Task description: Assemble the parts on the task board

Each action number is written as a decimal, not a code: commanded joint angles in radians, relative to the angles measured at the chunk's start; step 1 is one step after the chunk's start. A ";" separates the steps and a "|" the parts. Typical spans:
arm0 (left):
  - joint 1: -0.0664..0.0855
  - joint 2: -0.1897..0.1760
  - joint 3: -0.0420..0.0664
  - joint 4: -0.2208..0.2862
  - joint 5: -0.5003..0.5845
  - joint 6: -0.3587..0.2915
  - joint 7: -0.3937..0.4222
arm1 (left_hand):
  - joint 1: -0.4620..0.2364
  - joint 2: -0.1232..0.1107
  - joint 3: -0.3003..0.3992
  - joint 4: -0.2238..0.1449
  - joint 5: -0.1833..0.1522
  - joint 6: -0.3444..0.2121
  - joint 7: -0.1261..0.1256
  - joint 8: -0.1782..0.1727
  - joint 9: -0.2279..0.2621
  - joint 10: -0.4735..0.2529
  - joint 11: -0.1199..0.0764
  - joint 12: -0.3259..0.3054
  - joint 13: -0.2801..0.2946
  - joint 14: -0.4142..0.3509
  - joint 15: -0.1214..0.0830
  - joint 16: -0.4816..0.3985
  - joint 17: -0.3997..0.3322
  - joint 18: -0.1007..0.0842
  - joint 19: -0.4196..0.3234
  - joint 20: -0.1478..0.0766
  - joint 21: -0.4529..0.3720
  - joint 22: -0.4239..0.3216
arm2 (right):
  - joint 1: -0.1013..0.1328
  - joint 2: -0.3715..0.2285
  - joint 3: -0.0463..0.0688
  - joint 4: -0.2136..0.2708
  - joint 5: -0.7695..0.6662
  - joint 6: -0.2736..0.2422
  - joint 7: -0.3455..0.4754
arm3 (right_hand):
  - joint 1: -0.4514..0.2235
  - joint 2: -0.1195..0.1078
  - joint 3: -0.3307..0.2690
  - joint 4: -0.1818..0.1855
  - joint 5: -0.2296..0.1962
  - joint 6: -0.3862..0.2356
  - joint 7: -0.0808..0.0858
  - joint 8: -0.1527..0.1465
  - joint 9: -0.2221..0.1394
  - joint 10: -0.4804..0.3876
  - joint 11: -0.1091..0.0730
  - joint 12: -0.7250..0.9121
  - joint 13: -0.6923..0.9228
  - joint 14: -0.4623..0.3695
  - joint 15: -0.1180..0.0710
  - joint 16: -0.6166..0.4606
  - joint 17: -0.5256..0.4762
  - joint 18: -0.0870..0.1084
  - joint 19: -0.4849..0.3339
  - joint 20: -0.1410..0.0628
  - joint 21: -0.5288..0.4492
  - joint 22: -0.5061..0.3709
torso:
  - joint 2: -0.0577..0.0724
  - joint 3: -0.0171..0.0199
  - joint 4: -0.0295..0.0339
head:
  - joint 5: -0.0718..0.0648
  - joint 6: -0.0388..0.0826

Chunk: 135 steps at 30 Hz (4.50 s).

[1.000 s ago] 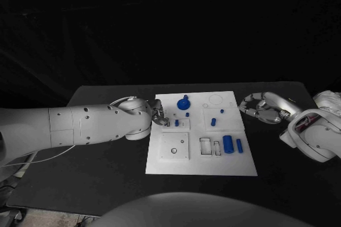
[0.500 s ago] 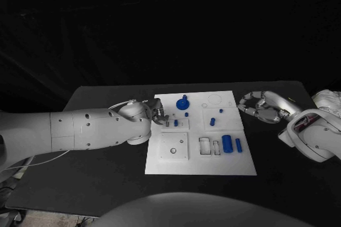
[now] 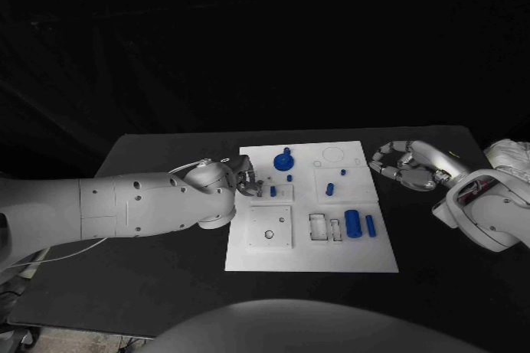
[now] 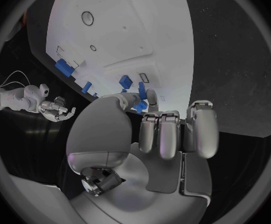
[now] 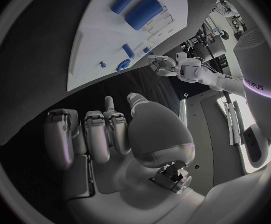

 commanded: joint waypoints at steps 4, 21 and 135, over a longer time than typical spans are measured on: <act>-0.016 0.006 0.000 0.000 0.002 -0.012 -0.015 | -0.014 -0.001 -0.001 0.007 -0.006 -0.001 -0.002 0.003 0.000 0.104 -0.002 -0.004 0.263 0.105 -0.007 0.002 0.263 -0.012 0.025 -0.003 0.001 0.217 | -0.001 0.001 0.000 0.003 -0.008 -0.006 0.010 | 0.012 0.001 -0.001 -0.002 0.007 -0.010 -0.001 -0.003 0.001 0.104 0.007 0.004 0.263 0.106 0.008 0.003 0.263 0.019 0.007 0.009 -0.007 0.219 | 0.001 -0.0004 0.0006 | 0.000 0.000; -0.036 0.008 0.001 -0.011 -0.002 -0.049 -0.002 | -0.016 -0.001 -0.002 0.007 -0.010 -0.001 -0.002 0.004 -0.001 0.104 -0.002 -0.004 0.263 0.105 -0.006 0.002 0.263 -0.012 0.024 -0.003 0.000 0.217 | -0.001 0.002 0.000 0.002 -0.008 -0.016 0.015 | 0.013 0.001 -0.001 -0.003 0.008 -0.012 -0.001 -0.002 0.002 0.104 0.007 0.004 0.263 0.106 0.008 0.003 0.263 0.019 0.007 0.009 -0.007 0.219 | 0.000 -0.0004 0.0000 | 0.002 0.000; -0.047 0.005 0.005 -0.015 0.100 0.007 0.012 | -0.128 0.037 -0.353 0.011 -0.119 -0.032 0.026 -0.054 -0.113 0.104 0.021 -0.004 0.263 0.105 0.012 0.002 0.263 -0.012 0.029 0.014 -0.003 0.218 | -0.005 -0.005 0.000 0.003 -0.008 -0.007 0.007 | 0.036 -0.003 0.001 -0.013 0.020 -0.028 0.001 0.014 0.010 0.104 0.008 0.004 0.263 0.106 0.009 0.003 0.263 0.019 0.008 0.010 -0.007 0.219 | 0.001 0.0004 -0.0003 | 0.007 0.000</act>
